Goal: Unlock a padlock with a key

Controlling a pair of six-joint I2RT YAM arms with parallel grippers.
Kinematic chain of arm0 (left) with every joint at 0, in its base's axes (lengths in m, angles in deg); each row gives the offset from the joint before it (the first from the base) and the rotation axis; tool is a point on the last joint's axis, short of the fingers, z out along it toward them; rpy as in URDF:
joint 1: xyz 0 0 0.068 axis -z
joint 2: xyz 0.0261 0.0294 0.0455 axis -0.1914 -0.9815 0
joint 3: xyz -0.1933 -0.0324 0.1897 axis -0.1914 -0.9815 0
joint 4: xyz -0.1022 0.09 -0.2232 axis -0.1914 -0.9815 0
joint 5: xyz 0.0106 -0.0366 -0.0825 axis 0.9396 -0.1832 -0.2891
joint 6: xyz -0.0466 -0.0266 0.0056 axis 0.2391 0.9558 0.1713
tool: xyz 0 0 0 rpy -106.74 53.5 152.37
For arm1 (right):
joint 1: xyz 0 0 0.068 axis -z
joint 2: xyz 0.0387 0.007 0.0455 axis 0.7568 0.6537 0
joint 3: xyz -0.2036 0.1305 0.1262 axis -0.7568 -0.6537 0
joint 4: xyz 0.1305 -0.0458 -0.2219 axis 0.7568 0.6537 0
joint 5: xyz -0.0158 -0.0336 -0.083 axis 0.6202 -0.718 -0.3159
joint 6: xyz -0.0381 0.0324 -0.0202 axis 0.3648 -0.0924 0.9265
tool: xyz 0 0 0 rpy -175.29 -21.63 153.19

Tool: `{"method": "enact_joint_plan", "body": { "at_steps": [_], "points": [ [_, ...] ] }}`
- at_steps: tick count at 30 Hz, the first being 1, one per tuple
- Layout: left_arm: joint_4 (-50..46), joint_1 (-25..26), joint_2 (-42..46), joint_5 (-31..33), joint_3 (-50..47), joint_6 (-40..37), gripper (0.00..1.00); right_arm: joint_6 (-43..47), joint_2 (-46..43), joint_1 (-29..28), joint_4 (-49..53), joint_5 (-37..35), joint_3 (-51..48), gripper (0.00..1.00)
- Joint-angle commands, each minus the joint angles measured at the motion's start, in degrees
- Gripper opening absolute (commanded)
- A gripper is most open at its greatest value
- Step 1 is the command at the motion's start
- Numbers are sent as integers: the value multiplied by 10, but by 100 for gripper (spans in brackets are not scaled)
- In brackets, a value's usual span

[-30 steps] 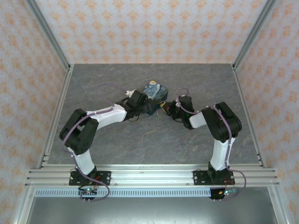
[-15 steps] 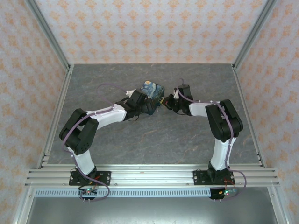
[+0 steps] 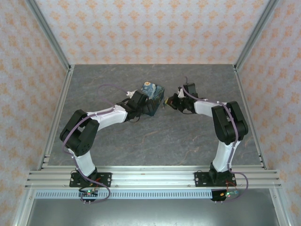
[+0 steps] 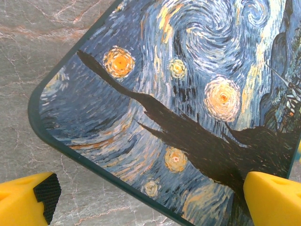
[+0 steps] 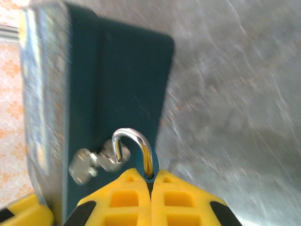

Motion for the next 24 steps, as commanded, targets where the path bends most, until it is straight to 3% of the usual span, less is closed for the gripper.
{"method": "enact_joint_plan", "body": {
  "at_steps": [1, 7, 14, 17, 20, 24],
  "points": [
    [-142, -1, -28, 13, -30, -30, 100, -22, -54, 2, -40, 0, -52, 0],
    [-150, 0, 9, 1, -22, -39, 100, -56, -112, 1, -82, -11, -164, 0],
    [-175, -1, 72, -6, -15, -41, 100, -57, -198, 2, -13, -82, -245, 1],
    [-191, -1, 106, -4, -15, -42, 100, -56, -237, 4, 24, -110, -264, 18],
    [-212, -1, 145, 7, -17, -45, 100, -68, -283, 19, 43, -119, -285, 45],
    [-245, -2, 200, 32, -17, -51, 100, -75, -363, 48, 82, -127, -296, 66]
  ]
}}
